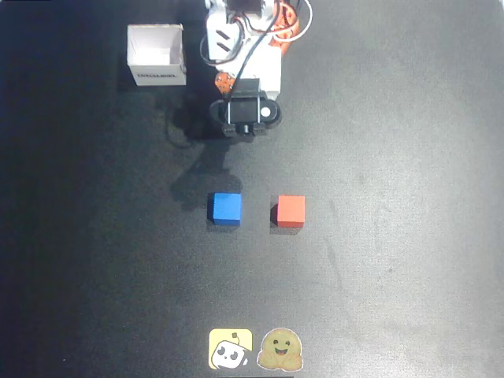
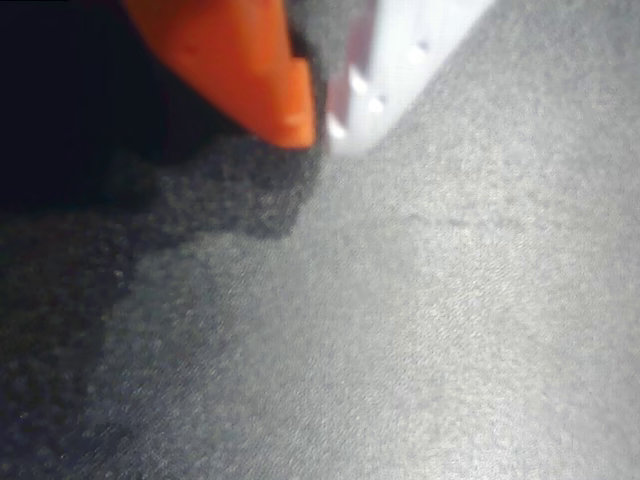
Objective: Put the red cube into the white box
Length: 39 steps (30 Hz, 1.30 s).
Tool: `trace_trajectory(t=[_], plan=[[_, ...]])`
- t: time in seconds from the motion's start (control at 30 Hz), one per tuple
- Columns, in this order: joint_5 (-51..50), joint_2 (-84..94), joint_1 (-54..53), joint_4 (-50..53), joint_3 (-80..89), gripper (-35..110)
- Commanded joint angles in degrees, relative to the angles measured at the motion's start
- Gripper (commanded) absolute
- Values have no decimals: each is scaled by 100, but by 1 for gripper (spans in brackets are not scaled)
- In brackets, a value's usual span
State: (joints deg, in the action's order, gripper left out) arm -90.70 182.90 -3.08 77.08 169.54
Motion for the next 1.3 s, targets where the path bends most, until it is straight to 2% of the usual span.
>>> trace_trajectory(t=[0.0,0.87,1.1,1.17,1.27], plan=[[18,26,-18,18,-26,0],[158,26,-35,0,-26,0],[44,-26,334,114,-545,0],[-343,-492,606,123,-1002,0],[-765,-2127,976,35,-2136,0]])
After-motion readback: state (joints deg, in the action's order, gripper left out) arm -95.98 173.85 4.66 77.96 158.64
